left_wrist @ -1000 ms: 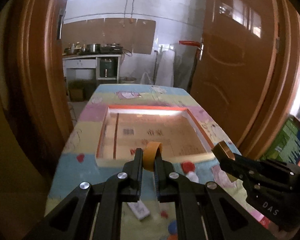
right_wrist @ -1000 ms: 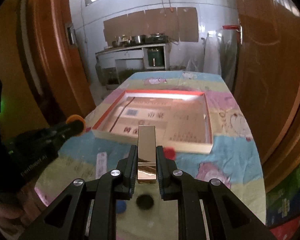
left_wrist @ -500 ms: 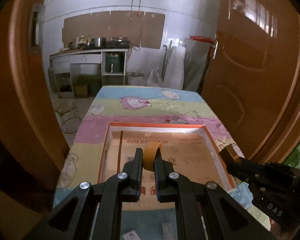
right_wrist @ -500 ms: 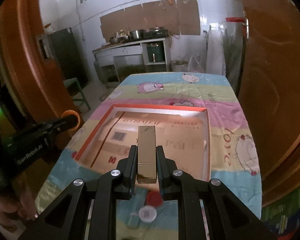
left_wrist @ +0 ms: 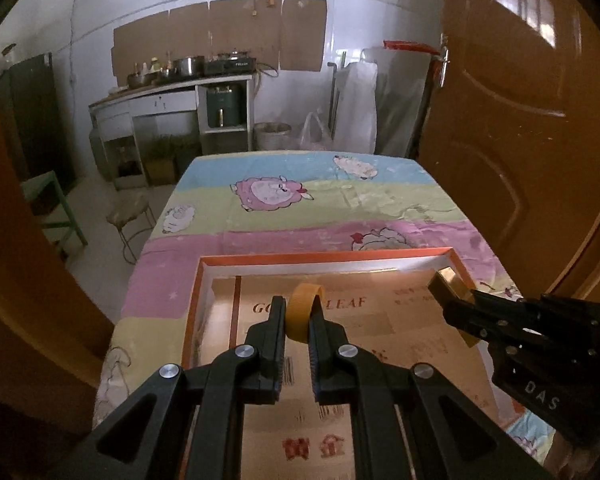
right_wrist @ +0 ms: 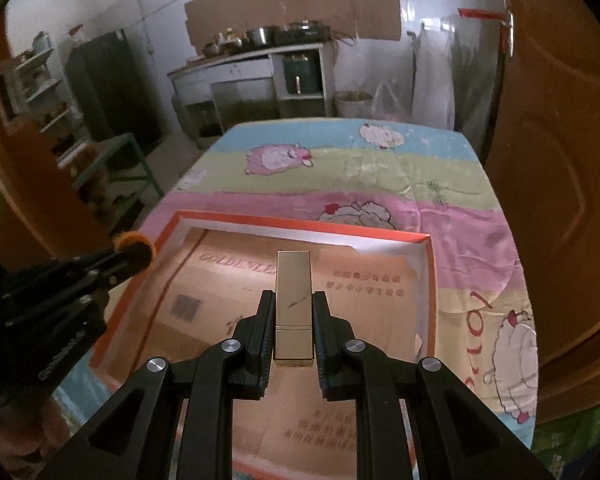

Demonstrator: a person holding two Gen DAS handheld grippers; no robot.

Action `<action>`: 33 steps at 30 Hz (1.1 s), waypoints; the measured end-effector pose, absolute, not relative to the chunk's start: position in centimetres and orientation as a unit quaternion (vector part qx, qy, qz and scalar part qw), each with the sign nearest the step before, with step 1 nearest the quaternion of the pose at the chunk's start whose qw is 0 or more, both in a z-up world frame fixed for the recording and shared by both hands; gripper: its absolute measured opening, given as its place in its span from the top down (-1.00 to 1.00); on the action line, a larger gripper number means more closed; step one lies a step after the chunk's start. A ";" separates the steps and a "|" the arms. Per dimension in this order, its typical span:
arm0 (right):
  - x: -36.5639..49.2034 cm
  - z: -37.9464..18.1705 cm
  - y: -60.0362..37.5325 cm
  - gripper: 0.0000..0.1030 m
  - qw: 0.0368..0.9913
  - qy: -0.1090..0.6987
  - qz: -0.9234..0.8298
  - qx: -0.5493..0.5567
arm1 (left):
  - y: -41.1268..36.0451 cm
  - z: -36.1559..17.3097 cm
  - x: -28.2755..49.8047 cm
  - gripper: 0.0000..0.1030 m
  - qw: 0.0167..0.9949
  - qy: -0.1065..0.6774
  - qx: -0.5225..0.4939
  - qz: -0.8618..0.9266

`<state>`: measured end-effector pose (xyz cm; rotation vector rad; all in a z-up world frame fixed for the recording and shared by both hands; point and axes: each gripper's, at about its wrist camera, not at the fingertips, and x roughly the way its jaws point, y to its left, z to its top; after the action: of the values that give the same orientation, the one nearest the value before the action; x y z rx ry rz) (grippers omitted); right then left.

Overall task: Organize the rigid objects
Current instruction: 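Carry the gold tube and orange cap over the cardboard tray with both tools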

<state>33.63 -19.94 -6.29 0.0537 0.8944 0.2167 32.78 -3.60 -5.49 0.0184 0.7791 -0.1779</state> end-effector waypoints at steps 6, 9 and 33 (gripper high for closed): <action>36.7 -8.4 -20.7 0.64 0.886 0.454 0.094 0.032 | -4.0 -7.5 35.5 0.80 0.911 0.403 0.010 -0.088; 37.7 -9.3 -21.1 0.64 0.881 0.463 0.092 0.036 | -4.2 -8.7 36.7 0.80 0.903 0.420 0.007 -0.092; 40.2 -13.4 -20.8 0.64 0.859 0.504 0.083 0.023 | -4.7 -13.1 39.5 0.79 0.867 0.485 0.006 -0.112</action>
<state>40.18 -20.78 -13.38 0.0474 1.0590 0.1752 39.48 -4.73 -13.14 0.0127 1.0144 -0.2351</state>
